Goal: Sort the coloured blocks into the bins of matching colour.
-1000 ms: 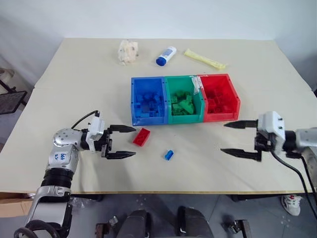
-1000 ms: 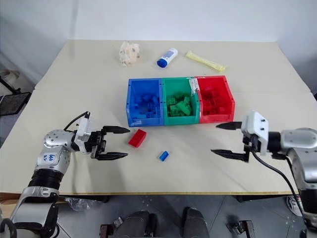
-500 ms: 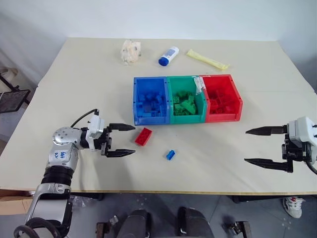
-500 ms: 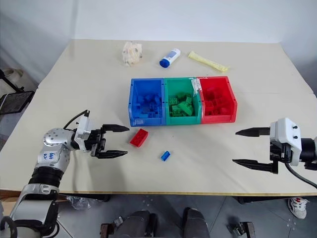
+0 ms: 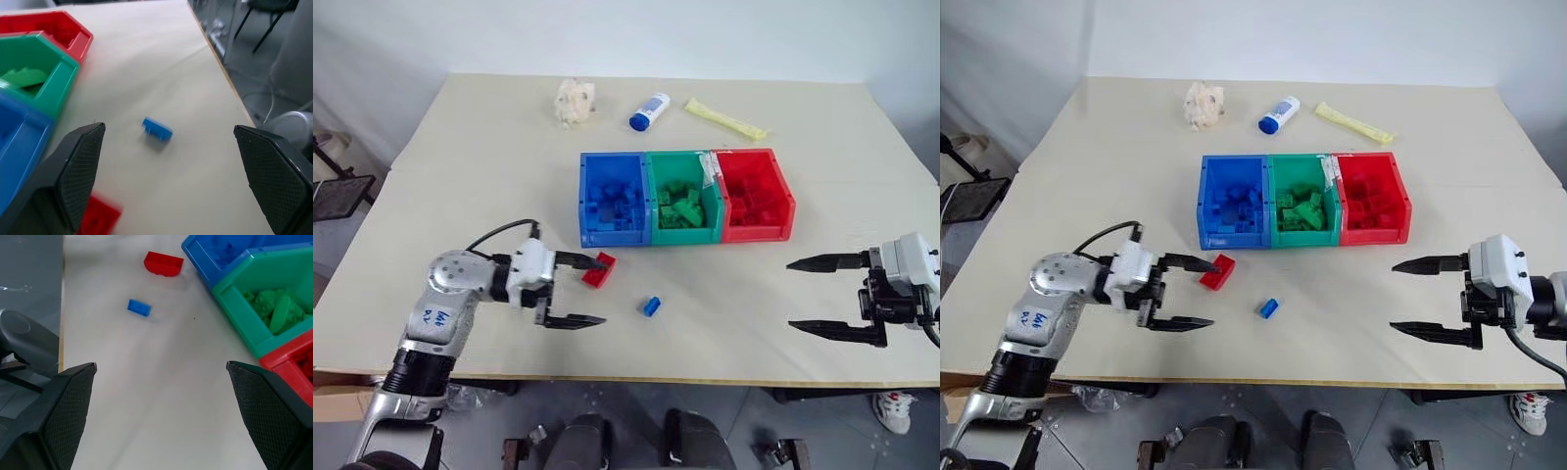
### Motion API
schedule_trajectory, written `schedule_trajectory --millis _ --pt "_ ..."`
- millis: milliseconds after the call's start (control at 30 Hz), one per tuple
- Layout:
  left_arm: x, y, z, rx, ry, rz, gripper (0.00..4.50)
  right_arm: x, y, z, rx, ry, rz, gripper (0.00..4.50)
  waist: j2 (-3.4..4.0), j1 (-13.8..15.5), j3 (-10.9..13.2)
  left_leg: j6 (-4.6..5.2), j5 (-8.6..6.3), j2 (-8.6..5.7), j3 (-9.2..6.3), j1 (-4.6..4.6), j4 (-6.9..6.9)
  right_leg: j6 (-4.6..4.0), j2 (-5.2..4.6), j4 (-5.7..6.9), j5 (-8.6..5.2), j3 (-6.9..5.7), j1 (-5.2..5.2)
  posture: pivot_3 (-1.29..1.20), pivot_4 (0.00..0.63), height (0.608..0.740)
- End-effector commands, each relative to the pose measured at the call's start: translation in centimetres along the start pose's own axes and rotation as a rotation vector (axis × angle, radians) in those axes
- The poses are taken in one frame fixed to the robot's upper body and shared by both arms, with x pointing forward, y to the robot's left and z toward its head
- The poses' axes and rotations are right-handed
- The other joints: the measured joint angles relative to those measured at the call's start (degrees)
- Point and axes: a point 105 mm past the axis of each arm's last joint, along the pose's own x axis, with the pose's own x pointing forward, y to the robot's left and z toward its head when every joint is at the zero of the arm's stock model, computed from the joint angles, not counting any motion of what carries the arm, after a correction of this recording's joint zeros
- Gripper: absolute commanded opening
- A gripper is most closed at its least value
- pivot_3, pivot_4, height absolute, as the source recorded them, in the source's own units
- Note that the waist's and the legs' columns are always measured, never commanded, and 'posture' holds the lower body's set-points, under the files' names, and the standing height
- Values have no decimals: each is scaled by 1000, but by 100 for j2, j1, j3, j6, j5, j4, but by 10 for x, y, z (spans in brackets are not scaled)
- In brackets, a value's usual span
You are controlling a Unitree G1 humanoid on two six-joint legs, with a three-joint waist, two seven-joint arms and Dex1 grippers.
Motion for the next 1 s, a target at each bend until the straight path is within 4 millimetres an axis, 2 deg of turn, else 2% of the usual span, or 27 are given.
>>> schedule_trajectory --millis 33,200,300,467,633,867,1000 --pt "10 -1 1 -26 69 75 4500 0 1 3 0 -19 21 4455 1 -7 0 -2 -1 2 0 12 -5 0 1 -10 0 0 14 0 150 740" --pt "35 -12 1 -86 111 87 4500 2 4 2 9 -44 69 4455 1 -9 0 -6 -3 9 -2 18 -7 0 2 -20 0 -2 22 0 150 740" --pt "42 -17 0 -106 130 84 4500 3 7 4 17 -64 104 4455 0 6 0 -6 -3 8 -6 16 -6 0 2 -22 0 -2 24 0 150 740" --pt "59 -13 -8 -82 170 159 4500 5 4 8 12 -77 106 4455 0 7 0 -6 -3 8 -8 16 -5 0 2 -28 0 -2 28 0 150 740" --pt "87 -14 -19 -67 228 160 4500 7 -1 8 6 -65 93 4455 1 33 0 -6 -3 6 -9 13 -4 0 5 -32 0 -5 30 0 150 740" --pt "89 -12 -33 -15 320 152 4500 8 -5 10 1 -58 68 4455 1 39 0 -6 -2 9 -9 14 -4 0 5 -33 0 -5 30 0 150 740" --pt "86 -4 -36 9 343 195 3572 8 -6 10 0 -57 59 4500 1 51 0 -6 -2 7 -9 14 -2 0 3 -34 0 -5 31 0 150 740"
